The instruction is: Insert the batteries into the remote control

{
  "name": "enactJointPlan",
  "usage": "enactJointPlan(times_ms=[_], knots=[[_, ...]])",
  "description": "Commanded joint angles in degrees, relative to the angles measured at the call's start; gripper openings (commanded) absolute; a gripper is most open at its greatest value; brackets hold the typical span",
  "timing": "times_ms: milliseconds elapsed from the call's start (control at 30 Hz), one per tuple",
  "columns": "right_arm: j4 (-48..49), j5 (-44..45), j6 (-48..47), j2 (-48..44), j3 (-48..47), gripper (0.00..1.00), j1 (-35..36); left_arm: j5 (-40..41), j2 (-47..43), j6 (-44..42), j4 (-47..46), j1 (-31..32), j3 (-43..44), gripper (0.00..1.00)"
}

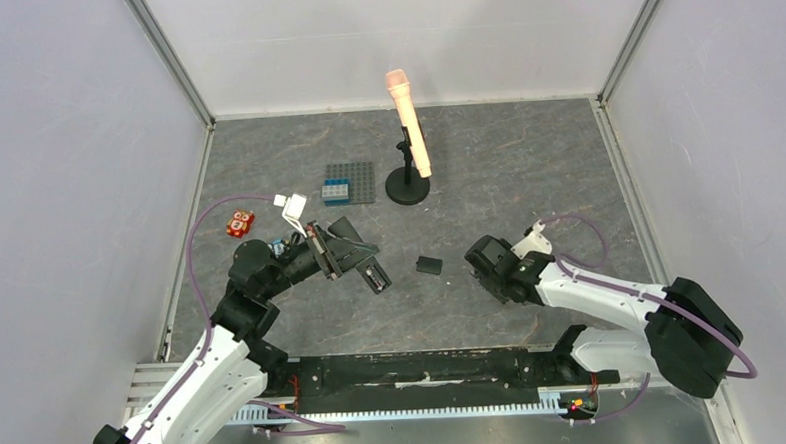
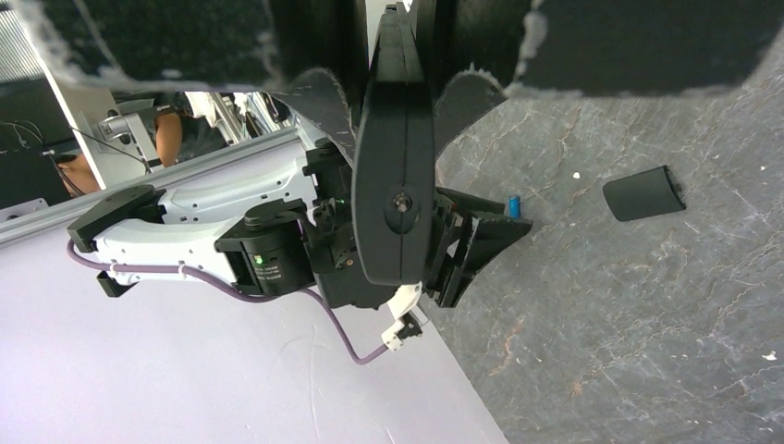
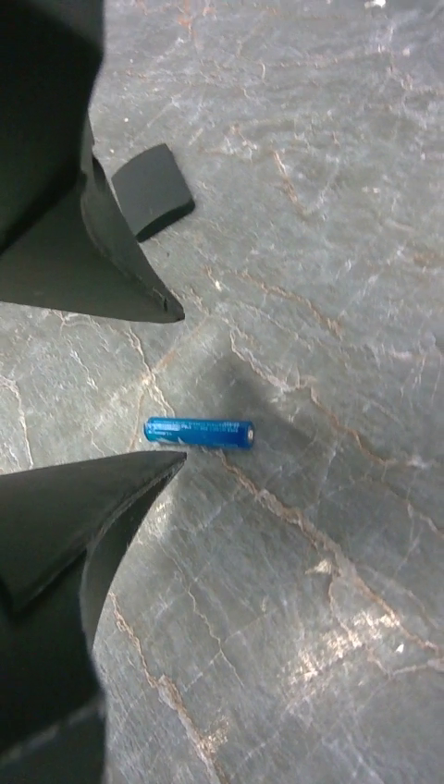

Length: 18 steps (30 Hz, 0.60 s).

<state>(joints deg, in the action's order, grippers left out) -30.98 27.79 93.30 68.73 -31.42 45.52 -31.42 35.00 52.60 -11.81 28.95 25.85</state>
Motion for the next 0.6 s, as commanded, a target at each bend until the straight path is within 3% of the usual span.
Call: enactJointPlan(times_ms=[0, 133, 233, 367, 467, 567], knots=[[-2.5, 4.1, -1.5, -2.4, -3.5, 0.59, -0.3, 1.0, -1.2, -1.0, -0.1, -0.2, -0.2, 0.02], [0.3, 7.1, -14.9, -6.6, -4.8, 0.59, -0.3, 1.9, -1.8, -1.8, 1.2, -0.2, -0.2, 0.02], [8.6, 7.4, -39.4, -9.5, -5.1, 0.58, -0.3, 2.6, -2.3, -2.6, 3.3, -0.2, 0.0, 0.02], [23.0, -6.1, -79.2, -15.2, -1.7, 0.65, -0.3, 3.7, -3.6, -2.8, 5.1, -0.2, -0.2, 0.02], [26.8, -14.8, -99.3, -19.5, 1.0, 0.66, -0.3, 3.4, -4.3, -2.8, 6.2, -0.2, 0.2, 0.02], [22.3, -21.0, -111.2, -19.3, -0.1, 0.66, -0.4, 3.0, -4.2, -3.9, 8.5, -0.2, 1.7, 0.02]])
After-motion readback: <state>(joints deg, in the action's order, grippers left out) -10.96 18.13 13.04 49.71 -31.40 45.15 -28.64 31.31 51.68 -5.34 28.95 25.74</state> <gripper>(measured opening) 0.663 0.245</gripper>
